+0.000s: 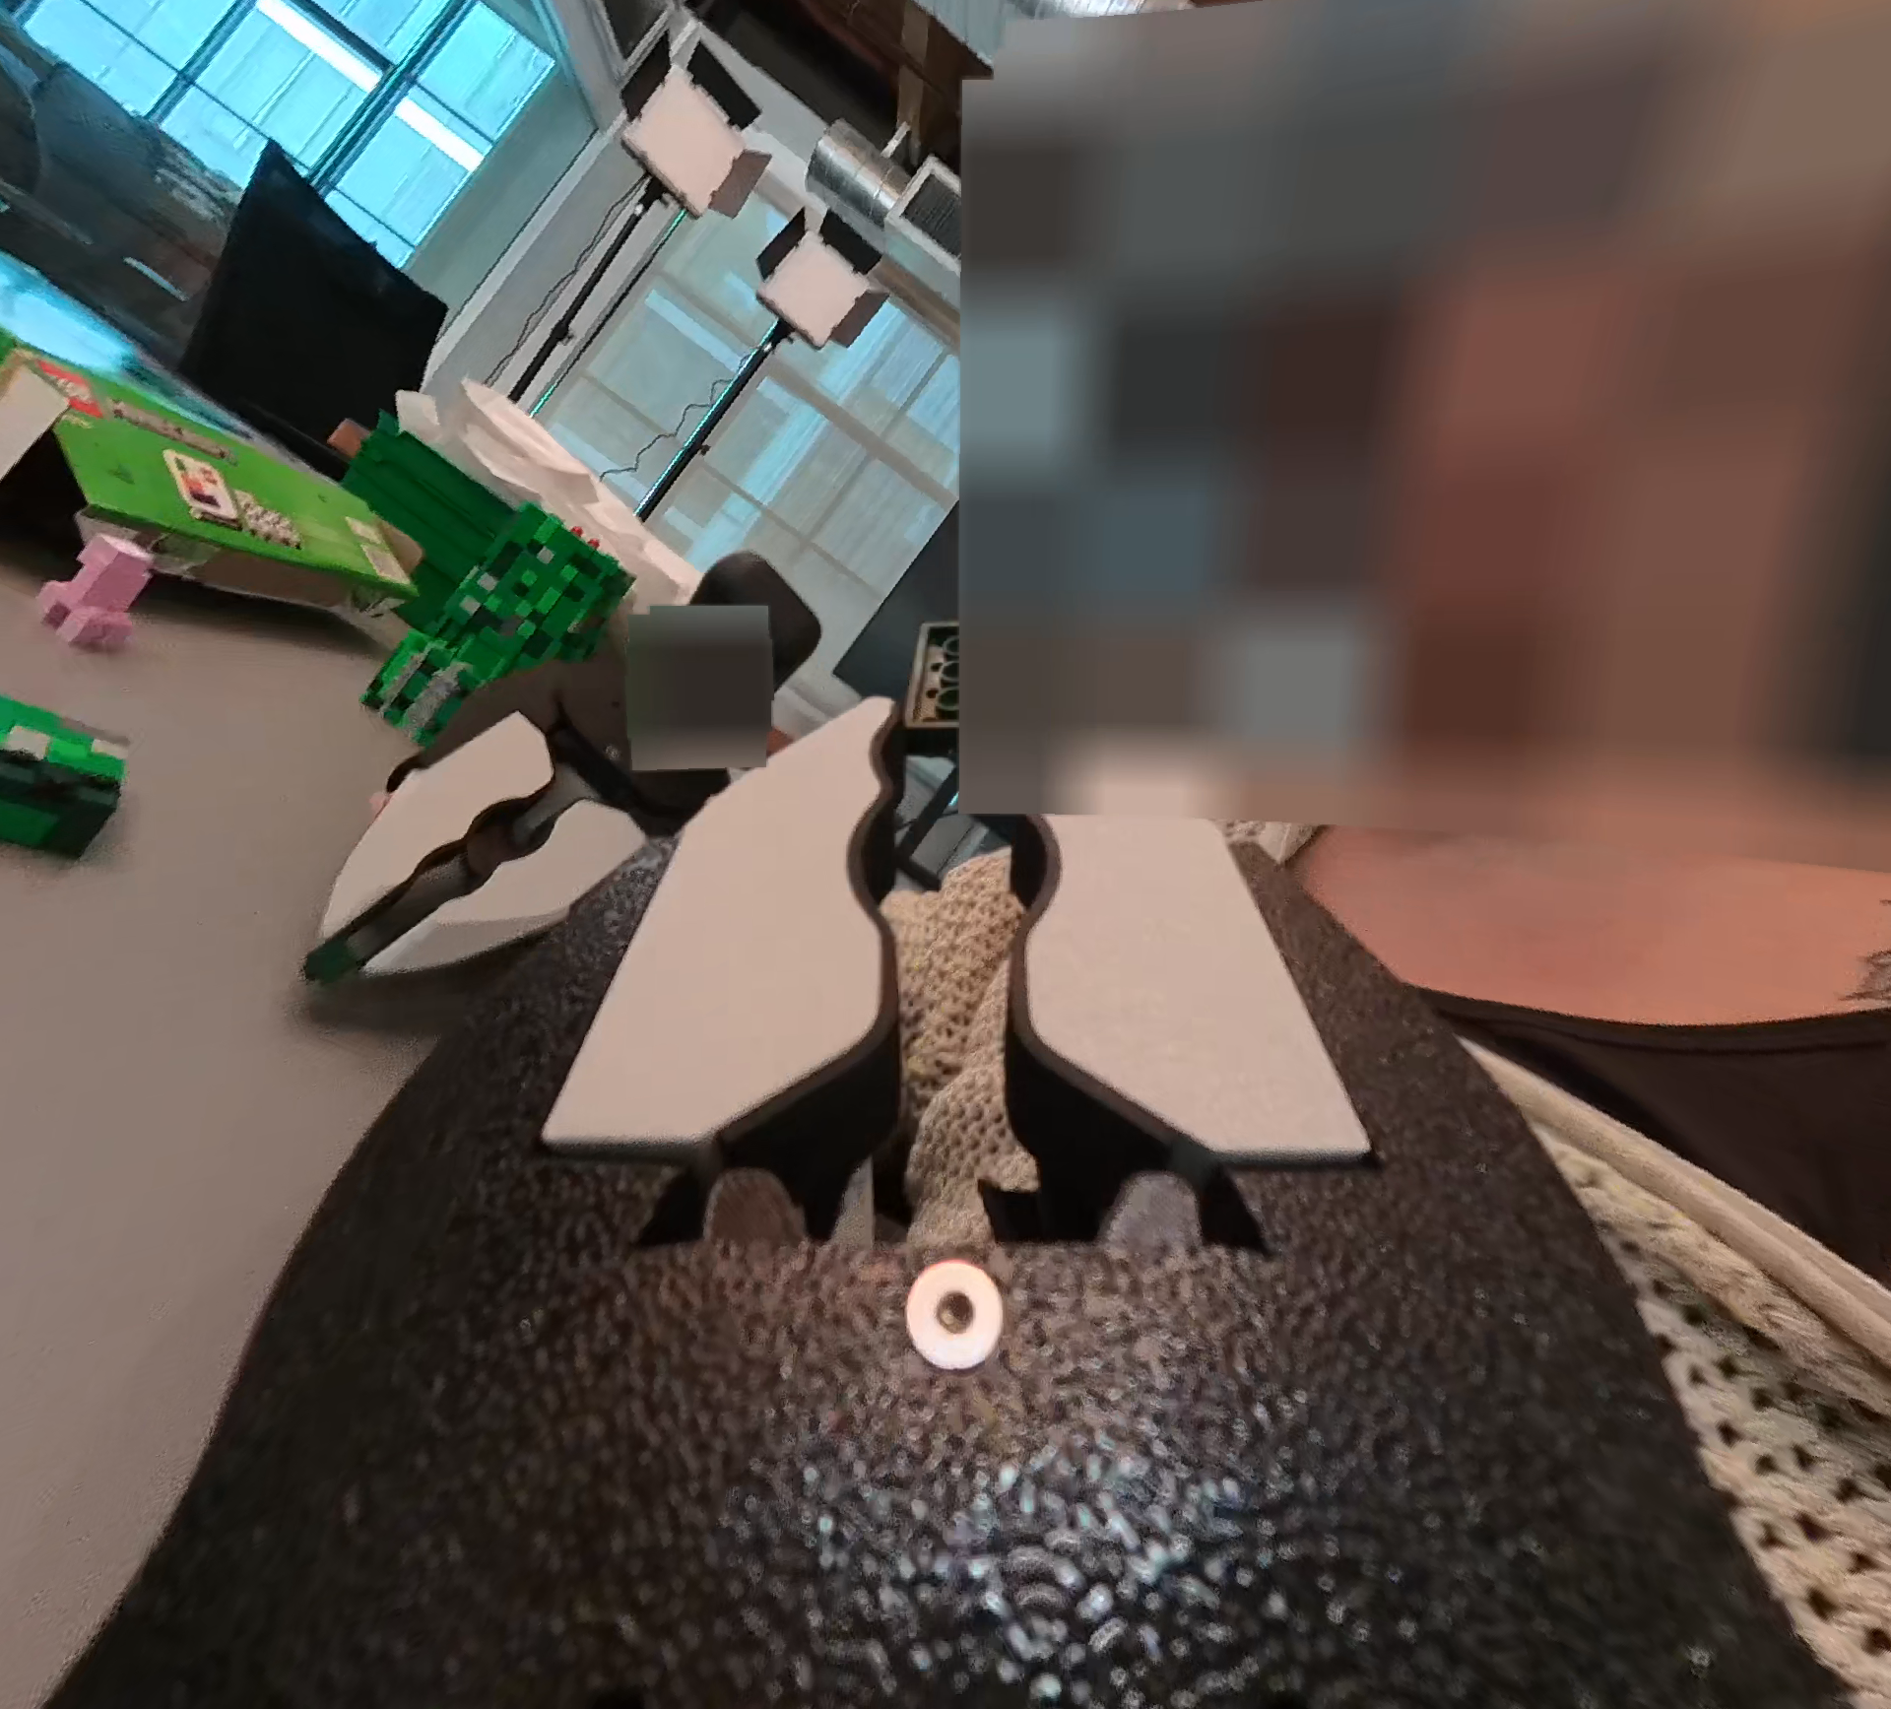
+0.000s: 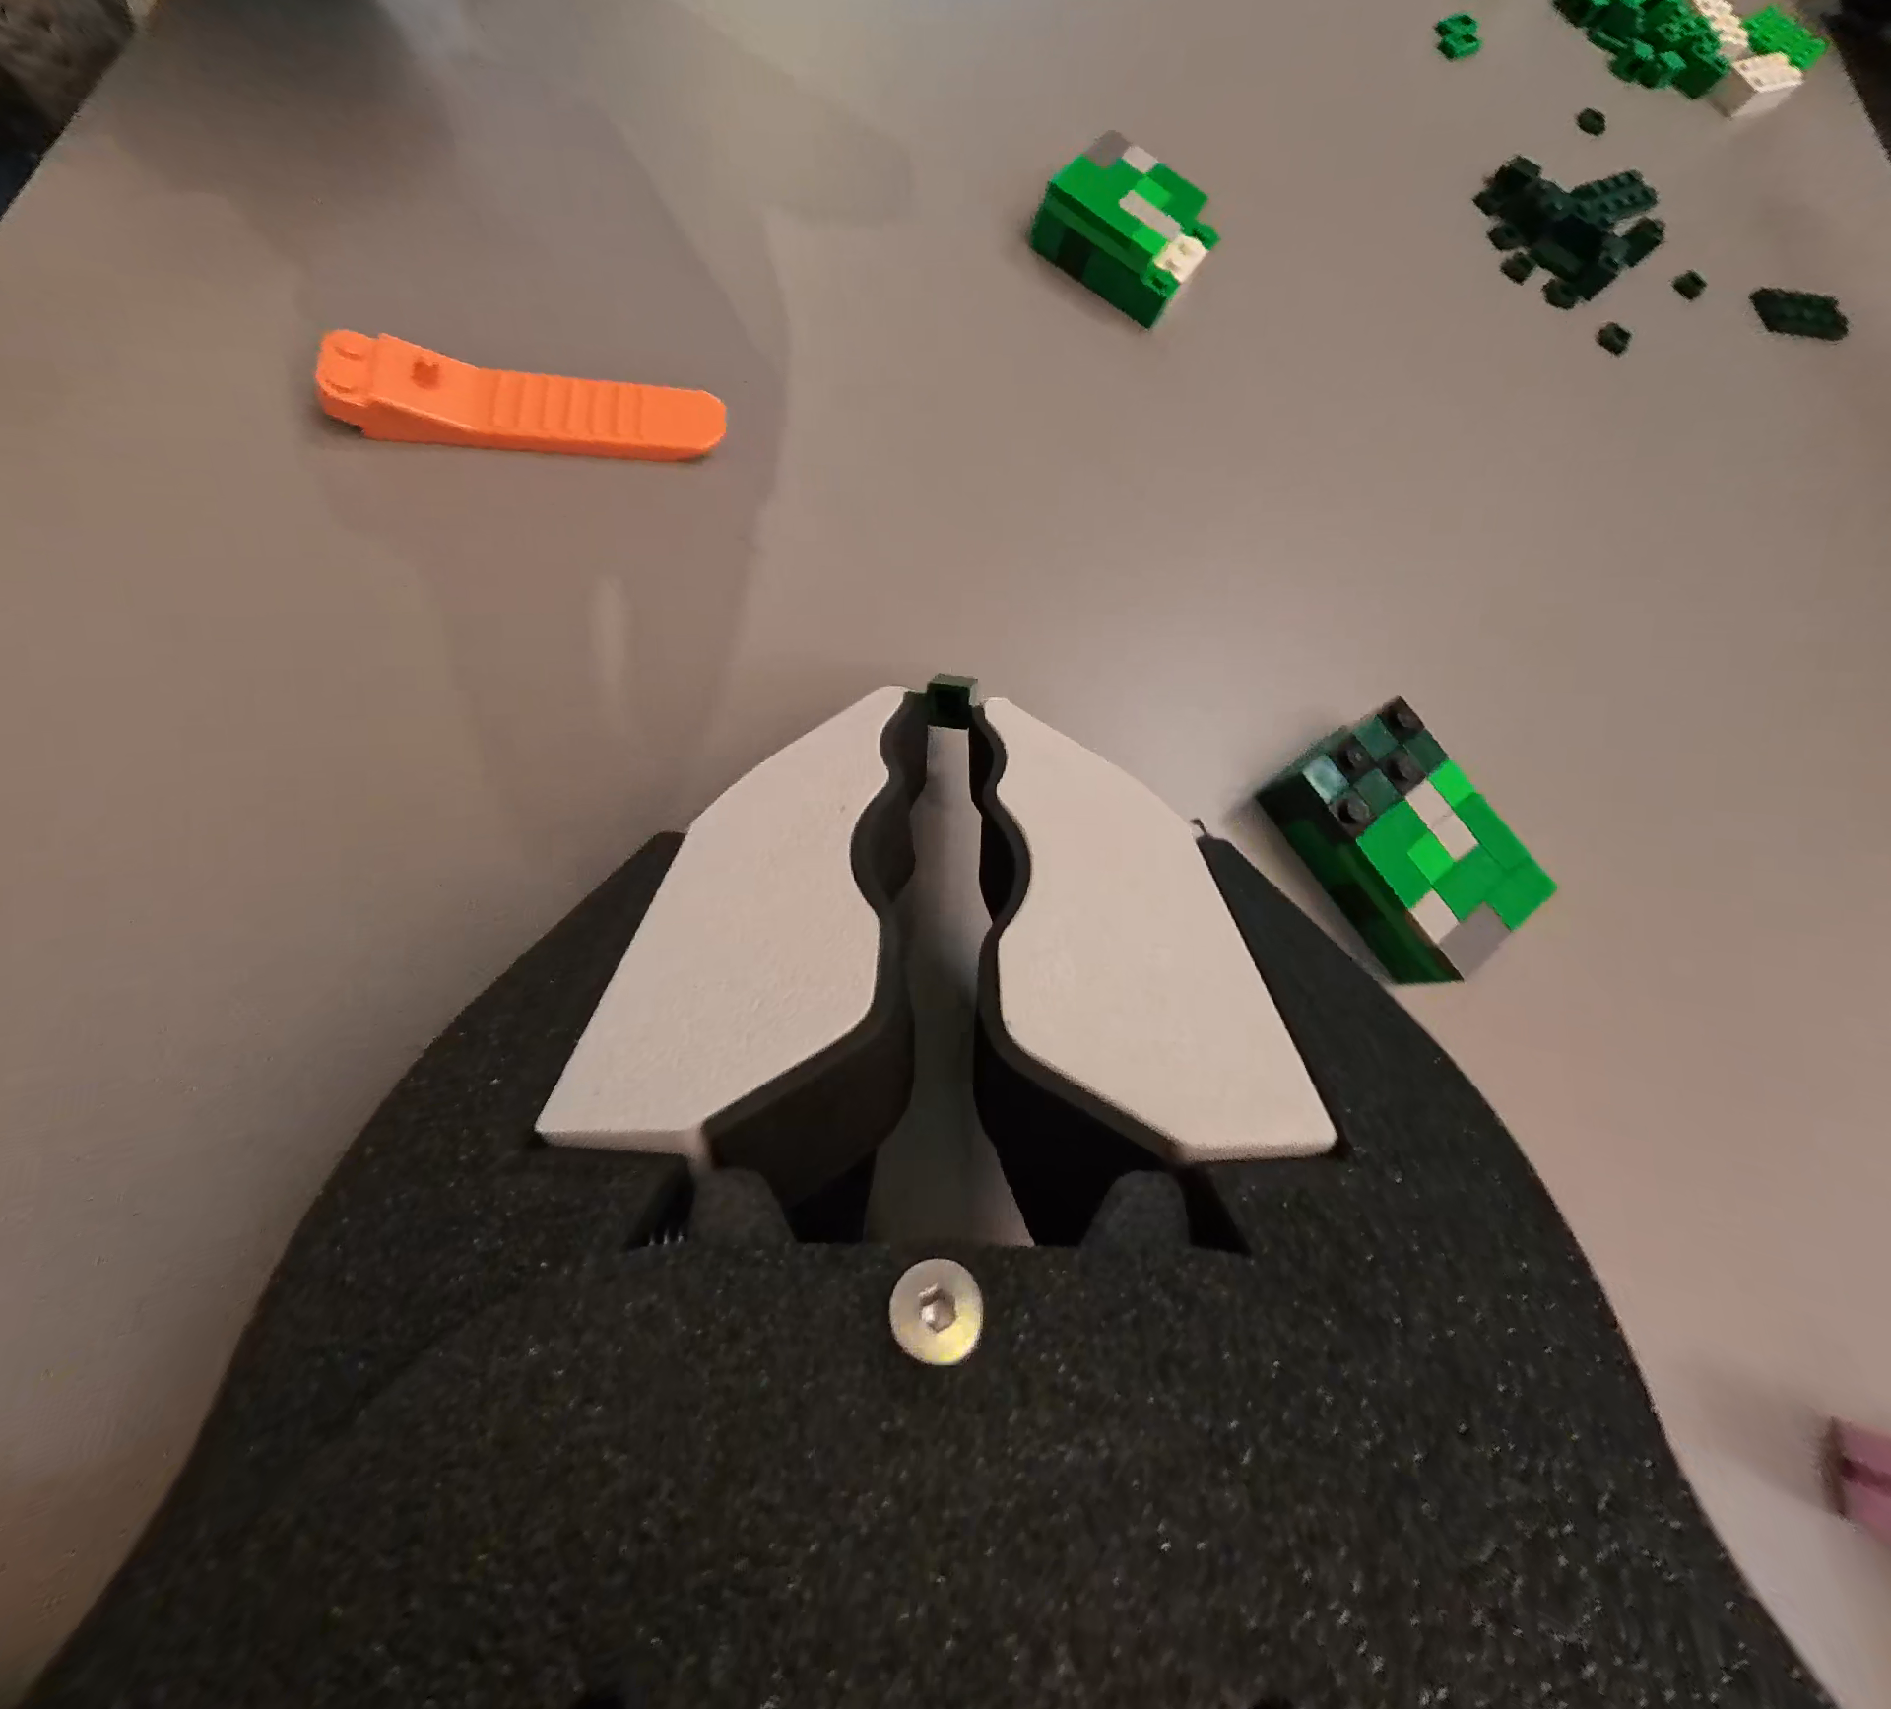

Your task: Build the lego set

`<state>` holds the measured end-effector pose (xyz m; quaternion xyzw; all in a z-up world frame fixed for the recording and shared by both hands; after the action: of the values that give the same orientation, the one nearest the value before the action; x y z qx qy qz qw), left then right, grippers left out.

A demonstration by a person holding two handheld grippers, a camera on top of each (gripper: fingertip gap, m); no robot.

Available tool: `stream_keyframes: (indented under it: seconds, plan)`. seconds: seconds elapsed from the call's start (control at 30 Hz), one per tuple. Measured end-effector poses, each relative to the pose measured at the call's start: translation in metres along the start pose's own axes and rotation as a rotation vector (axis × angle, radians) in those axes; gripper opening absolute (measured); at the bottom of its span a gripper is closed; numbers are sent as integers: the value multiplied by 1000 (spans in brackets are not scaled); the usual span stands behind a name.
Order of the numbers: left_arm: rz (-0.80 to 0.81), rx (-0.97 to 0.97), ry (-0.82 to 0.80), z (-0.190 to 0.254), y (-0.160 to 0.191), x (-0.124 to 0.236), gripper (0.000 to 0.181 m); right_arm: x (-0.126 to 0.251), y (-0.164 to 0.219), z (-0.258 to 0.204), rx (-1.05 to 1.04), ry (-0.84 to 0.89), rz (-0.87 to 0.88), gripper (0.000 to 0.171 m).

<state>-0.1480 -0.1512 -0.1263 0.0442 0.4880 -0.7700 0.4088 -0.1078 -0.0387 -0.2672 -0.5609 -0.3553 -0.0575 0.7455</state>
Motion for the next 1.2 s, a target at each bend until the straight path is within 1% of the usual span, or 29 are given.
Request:
stream_keyframes:
  seconds: [0.03, 0.27, 0.37, 0.6, 0.73, 0.8, 0.9, 0.97, 1.1, 1.2]
  plan:
    - [-18, -7, -12, -2, 3, 0, 17, 1, 1, 2, -6, 4, 3, 7]
    - [-78, -24, -40, -5, 12, 0, 18, 1, 4, 2, -2, 6, -18, 7]
    - [-125, -44, -99, -13, 18, 2, 17, 0, 4, 1, 5, 2, -26, 7]
    - [-368, -173, -372, -50, 51, 14, 18, -1, 4, 1, -1, 2, -26, 7]
    - [-556, -340, -525, -69, 71, 27, 18, 0, -4, -2, -7, -18, 20, 7]
    - [-623, -411, -541, -70, 76, 29, 18, -1, -12, -9, -21, -59, 61, 7]
    - [-660, -482, -558, -70, 77, 30, 18, -4, -22, -24, -17, -129, 94, 7]
    - [-622, -432, -582, -72, 73, 32, 18, -7, -27, -29, -21, -153, 106, 7]
    - [-327, -167, -447, -58, 46, 24, 17, -8, -30, -29, -45, -159, 118, 7]
    - [-193, -48, -365, -53, 31, 27, 17, -6, -32, -27, -66, -166, 136, 7]
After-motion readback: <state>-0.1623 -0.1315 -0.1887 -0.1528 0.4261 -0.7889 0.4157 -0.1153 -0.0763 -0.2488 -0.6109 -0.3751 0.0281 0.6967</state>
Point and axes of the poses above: each gripper's, where its closed fingertips meet, x back along the fingers, y out of its underside, z = x × y across the jaws, the point moved 1 cm from there along x, back along the fingers, and after that the axes turned 6 degrees about -x, right-handed, at the moved point
